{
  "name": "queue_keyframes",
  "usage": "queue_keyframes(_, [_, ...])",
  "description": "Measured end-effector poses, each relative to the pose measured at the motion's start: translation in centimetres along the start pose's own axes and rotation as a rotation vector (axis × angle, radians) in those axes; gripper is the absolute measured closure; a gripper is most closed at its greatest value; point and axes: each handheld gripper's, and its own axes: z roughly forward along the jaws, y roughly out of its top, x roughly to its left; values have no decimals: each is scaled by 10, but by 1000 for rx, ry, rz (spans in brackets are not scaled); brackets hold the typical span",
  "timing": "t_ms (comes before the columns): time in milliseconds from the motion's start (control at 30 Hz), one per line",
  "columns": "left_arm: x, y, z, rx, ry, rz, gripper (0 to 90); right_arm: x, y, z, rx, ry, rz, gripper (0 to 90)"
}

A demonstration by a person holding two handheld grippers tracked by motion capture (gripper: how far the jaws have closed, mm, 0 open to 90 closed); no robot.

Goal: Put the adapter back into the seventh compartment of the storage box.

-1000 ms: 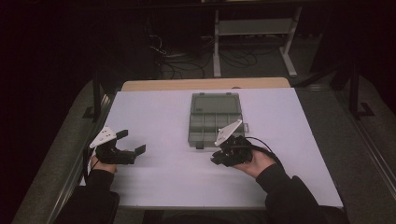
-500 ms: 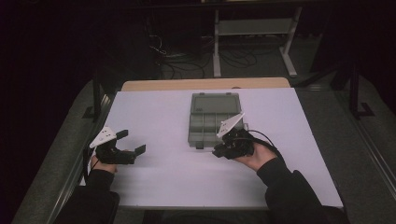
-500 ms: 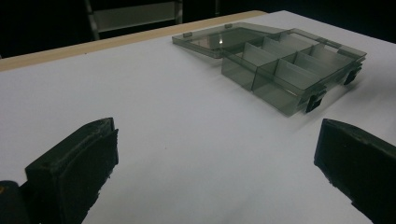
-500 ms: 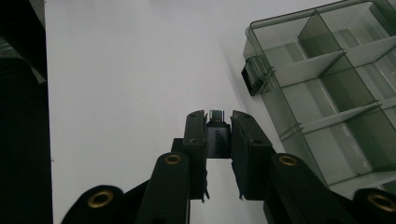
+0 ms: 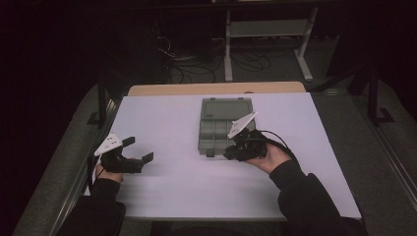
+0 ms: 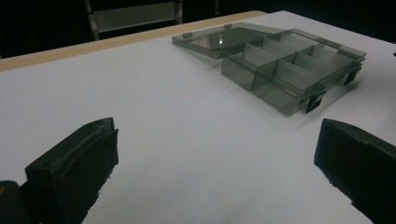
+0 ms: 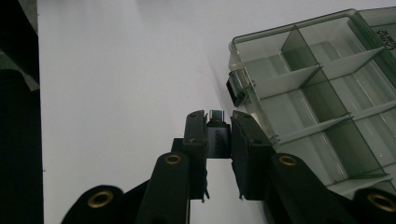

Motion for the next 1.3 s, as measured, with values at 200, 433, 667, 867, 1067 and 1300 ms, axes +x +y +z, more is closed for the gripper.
queue_keyframes(200, [0, 0, 0, 0, -1, 1, 0, -6, 5, 1, 5, -6, 0, 755])
queue_keyframes(433, [0, 0, 0, 1, -2, 0, 0, -11, 9, 0, 2, -14, 3, 755])
queue_keyframes(667, [0, 0, 0, 0, -2, 2, 0, -17, 14, -3, -1, -23, 5, 754])
queue_keyframes(867, [0, 0, 0, 0, -1, 2, 0, -23, 13, -4, 0, -32, 20, 754])
queue_keyframes(1067, [0, 0, 0, 0, -1, 2, 0, -31, 12, -6, -5, -42, 32, 755])
queue_keyframes(1300, [0, 0, 0, -1, -3, 1, 0, -42, 7, -9, -17, -61, 69, 755])
